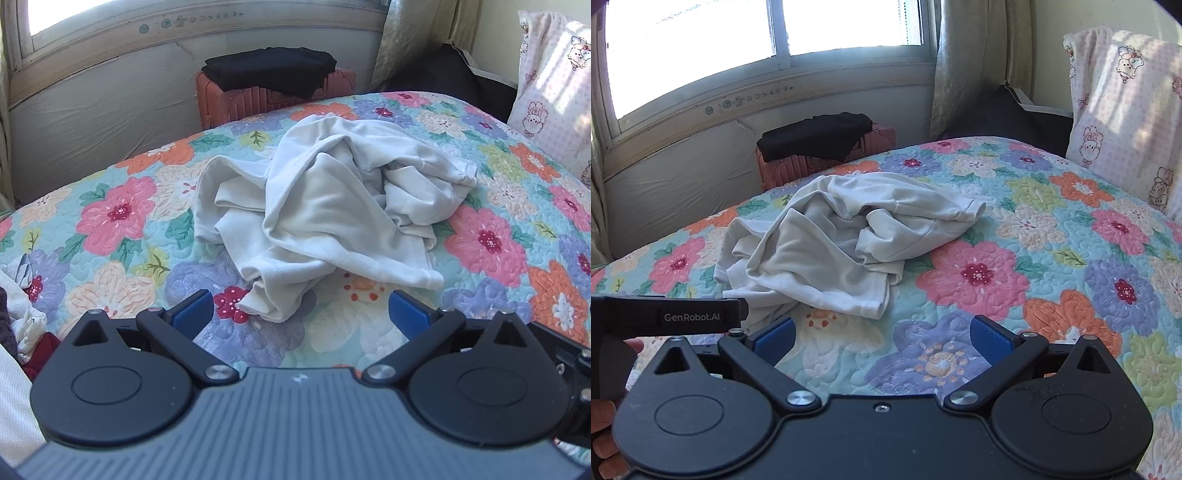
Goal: Fold clothes
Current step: 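Move both grippers toward the crumpled white shirt on the quilt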
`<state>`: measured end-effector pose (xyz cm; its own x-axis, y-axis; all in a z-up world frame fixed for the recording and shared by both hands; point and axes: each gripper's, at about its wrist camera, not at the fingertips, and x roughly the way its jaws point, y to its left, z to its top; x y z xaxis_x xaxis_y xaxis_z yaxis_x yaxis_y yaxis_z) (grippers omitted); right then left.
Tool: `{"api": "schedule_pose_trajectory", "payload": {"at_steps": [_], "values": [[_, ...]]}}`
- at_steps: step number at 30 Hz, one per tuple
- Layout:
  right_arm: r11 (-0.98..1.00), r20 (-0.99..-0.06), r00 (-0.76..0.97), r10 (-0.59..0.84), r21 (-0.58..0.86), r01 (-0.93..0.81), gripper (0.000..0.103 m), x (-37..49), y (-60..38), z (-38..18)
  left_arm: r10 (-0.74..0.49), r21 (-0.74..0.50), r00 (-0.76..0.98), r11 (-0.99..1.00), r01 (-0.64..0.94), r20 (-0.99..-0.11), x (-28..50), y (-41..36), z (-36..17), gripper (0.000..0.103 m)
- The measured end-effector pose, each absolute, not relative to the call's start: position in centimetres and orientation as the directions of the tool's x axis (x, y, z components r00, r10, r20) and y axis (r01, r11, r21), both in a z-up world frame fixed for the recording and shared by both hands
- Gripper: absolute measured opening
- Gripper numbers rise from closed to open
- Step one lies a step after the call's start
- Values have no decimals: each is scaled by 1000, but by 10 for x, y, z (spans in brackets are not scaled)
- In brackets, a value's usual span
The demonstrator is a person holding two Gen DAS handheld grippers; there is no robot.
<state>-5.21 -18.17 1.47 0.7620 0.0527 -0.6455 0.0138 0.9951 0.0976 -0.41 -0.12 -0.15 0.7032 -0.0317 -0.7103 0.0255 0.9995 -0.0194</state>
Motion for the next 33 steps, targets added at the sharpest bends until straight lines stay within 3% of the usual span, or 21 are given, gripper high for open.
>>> {"api": "schedule_pose_trajectory", "payload": {"at_steps": [9, 33], "values": [[996, -664, 747, 35, 81, 26, 102, -51, -183, 10, -82, -57, 693, 997, 59, -716, 3, 6, -9, 102], [998, -682, 730, 39, 64, 6, 102, -52, -174, 12, -60, -68, 683, 998, 16, -728, 8, 19, -14, 103]]}}
